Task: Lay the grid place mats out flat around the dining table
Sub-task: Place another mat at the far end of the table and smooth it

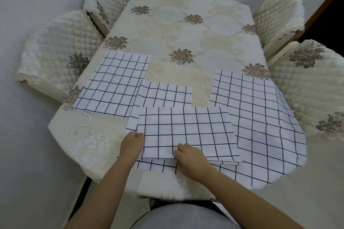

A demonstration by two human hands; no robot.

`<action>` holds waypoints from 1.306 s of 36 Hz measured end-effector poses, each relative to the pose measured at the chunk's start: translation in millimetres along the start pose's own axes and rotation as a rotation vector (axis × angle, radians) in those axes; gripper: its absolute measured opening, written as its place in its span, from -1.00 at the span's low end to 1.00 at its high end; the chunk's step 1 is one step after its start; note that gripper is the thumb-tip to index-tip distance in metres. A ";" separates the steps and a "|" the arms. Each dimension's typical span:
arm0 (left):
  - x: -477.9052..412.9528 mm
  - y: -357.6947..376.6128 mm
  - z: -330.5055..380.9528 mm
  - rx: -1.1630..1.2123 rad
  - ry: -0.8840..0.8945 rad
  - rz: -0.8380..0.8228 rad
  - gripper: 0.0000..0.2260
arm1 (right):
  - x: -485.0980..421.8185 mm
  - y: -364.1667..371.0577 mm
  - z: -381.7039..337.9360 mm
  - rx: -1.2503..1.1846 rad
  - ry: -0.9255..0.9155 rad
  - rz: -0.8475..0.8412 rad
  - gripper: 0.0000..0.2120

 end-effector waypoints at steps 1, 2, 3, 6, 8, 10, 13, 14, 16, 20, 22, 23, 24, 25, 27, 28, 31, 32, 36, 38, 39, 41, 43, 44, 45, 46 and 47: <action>-2.6 -3.2 0.8 0.053 -0.018 0.025 -0.80 | -2.3 -4.3 1.4 -0.043 0.020 0.003 -0.83; -5.2 -8.0 1.7 0.134 -0.039 0.057 -0.83 | -5.0 -10.8 3.1 -0.100 0.051 0.013 -0.90; -8.2 -13.5 2.1 0.230 -0.052 0.093 -0.84 | -9.5 -19.4 6.5 -0.157 0.095 0.042 -0.94; -15.6 -30.6 1.6 0.506 -0.099 0.125 -0.75 | -22.4 -57.1 20.7 -0.271 0.248 0.042 -0.79; -18.5 -36.3 -0.1 0.616 -0.091 0.058 -0.68 | -27.6 -87.9 29.4 -0.393 0.313 0.063 -0.79; -18.9 -36.2 1.2 0.639 -0.049 -0.028 -0.59 | -30.4 -116.7 36.5 -0.564 0.363 0.067 -0.80; -17.4 -23.8 7.4 0.614 -0.022 -0.171 -0.44 | -32.9 -152.6 41.9 -0.923 0.424 0.039 -0.77; -15.5 -17.7 10.6 0.615 -0.029 -0.220 -0.40 | -32.7 -163.0 42.5 -1.079 0.434 0.036 -0.79; -13.4 -5.4 16.8 0.636 -0.055 -0.292 -0.34 | -32.8 -179.5 43.6 -1.391 0.431 0.000 -0.84; -8.2 13.1 28.2 0.693 -0.111 -0.367 -0.31 | -37.7 -189.1 58.7 -1.809 0.437 -0.005 -0.84; -6.3 17.9 31.7 0.736 -0.157 -0.343 -0.30 | -39.1 -181.6 72.3 -1.880 0.514 0.026 -0.85; -5.7 19.6 33.3 0.757 -0.167 -0.348 -0.29 | -39.0 -174.5 80.3 -1.899 0.568 0.033 -0.86; -4.4 21.0 34.5 0.761 -0.166 -0.366 -0.31 | -38.4 -166.0 88.8 -1.909 0.632 0.038 -0.87; -2.3 23.8 36.6 0.741 -0.153 -0.387 -0.35 | -37.0 -157.6 96.2 -1.909 0.700 0.043 -0.88; 4.2 25.2 41.8 0.671 -0.150 -0.407 -0.46 | -32.4 -137.2 110.6 -1.855 0.832 0.048 -0.88; 5.1 24.4 39.9 0.662 -0.164 -0.399 -0.55 | -29.8 -125.9 116.8 -1.810 0.886 0.042 -0.88; 1.6 26.6 30.1 0.749 -0.226 -0.521 -0.51 | -22.0 -93.2 130.4 -1.680 1.000 0.015 -0.88; 0.1 27.0 26.0 0.736 -0.228 -0.523 -0.54 | -19.9 -83.2 133.4 -1.650 1.042 0.003 -0.88; -5.0 34.3 8.3 0.483 -0.202 -0.459 -0.70 | -18.1 -52.5 136.8 -1.567 1.181 -0.048 -0.90; -8.6 37.3 -2.3 0.366 -0.193 -0.440 -0.75 | -17.5 -39.9 136.2 -1.474 1.201 -0.100 -0.91; -10.0 39.4 -6.2 0.326 -0.194 -0.421 -0.85 | -16.4 -34.6 135.8 -1.424 1.201 -0.127 -0.89; -8.3 43.2 -3.9 0.256 -0.181 -0.390 -0.91 | -12.8 -25.4 135.5 -1.374 1.197 -0.171 -0.86; -8.5 48.0 -0.3 0.216 -0.142 -0.340 -0.74 | -8.6 -20.5 135.8 -1.358 1.207 -0.196 -0.92; -8.6 49.3 1.2 0.199 -0.120 -0.327 -0.70 | -6.8 -18.0 136.9 -1.343 1.217 -0.205 -0.94; -9.7 51.7 1.7 0.190 -0.110 -0.322 -0.69 | -5.3 -16.3 137.9 -1.325 1.225 -0.211 -0.93; -9.9 52.4 3.1 0.194 -0.104 -0.312 -0.68 | -4.4 -15.4 139.1 -1.301 1.227 -0.219 -0.89; -10.2 52.9 3.4 0.198 -0.100 -0.304 -0.68 | -3.3 -13.7 140.2 -1.283 1.226 -0.225 -0.86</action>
Point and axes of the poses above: each hand's wrist, its own x-axis away from the middle knuckle, its own y-axis out of the palm, z = x × y, the point moved 2 cm from there along -x, towards the middle knuckle, and after that the axes turned 10 degrees about y, right-handed, at the moved point
